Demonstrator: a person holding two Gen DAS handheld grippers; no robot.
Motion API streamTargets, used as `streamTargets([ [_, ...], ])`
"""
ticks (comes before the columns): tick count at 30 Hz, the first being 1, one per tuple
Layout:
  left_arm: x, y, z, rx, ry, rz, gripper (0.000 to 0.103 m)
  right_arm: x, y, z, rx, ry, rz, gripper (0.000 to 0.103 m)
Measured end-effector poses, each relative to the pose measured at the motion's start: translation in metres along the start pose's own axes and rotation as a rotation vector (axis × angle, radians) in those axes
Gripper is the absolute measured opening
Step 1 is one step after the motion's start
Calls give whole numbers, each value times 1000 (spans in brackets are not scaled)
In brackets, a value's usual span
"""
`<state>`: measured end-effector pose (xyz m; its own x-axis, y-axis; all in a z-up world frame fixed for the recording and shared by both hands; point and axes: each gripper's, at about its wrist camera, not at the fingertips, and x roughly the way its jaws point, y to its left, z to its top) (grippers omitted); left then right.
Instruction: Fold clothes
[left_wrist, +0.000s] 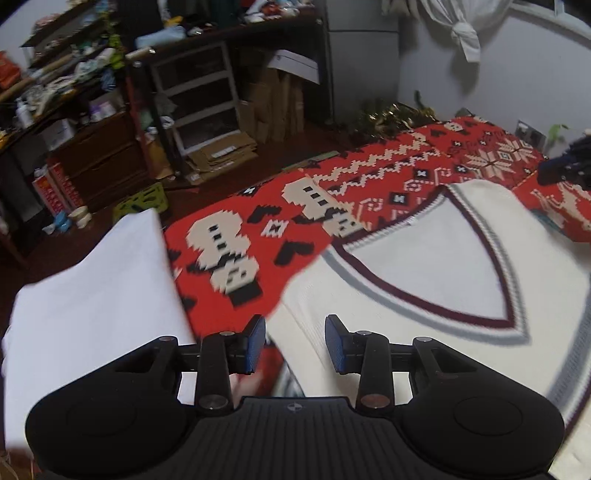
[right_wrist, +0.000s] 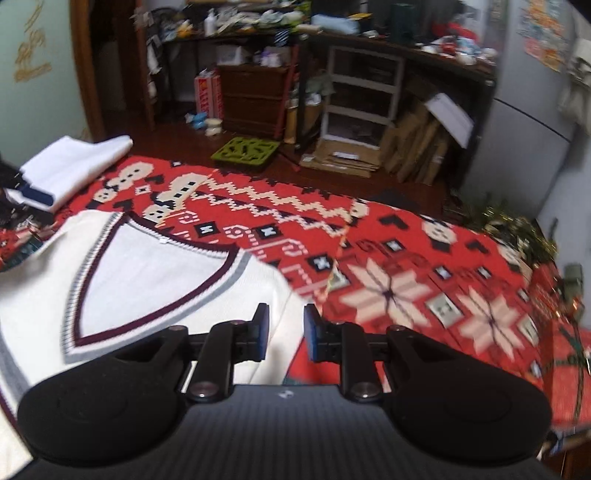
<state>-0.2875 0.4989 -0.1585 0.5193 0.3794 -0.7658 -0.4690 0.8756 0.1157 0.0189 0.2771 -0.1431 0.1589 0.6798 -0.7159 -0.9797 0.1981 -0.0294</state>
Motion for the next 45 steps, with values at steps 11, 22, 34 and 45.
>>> streamTargets([
  [11, 61, 32, 24, -16, 64, -156, 26, 91, -25, 32, -73, 130, 136, 22],
  [22, 62, 26, 23, 11, 45, -209, 2, 100, -21, 38, -33, 163, 218, 3],
  [34, -58, 14, 22, -22, -224, -152, 2, -26, 5, 46, -60, -79, 159, 3],
  [45, -196, -33, -43, 80, -381, -165, 2, -193, 62, -5, -207, -247, 151, 2],
])
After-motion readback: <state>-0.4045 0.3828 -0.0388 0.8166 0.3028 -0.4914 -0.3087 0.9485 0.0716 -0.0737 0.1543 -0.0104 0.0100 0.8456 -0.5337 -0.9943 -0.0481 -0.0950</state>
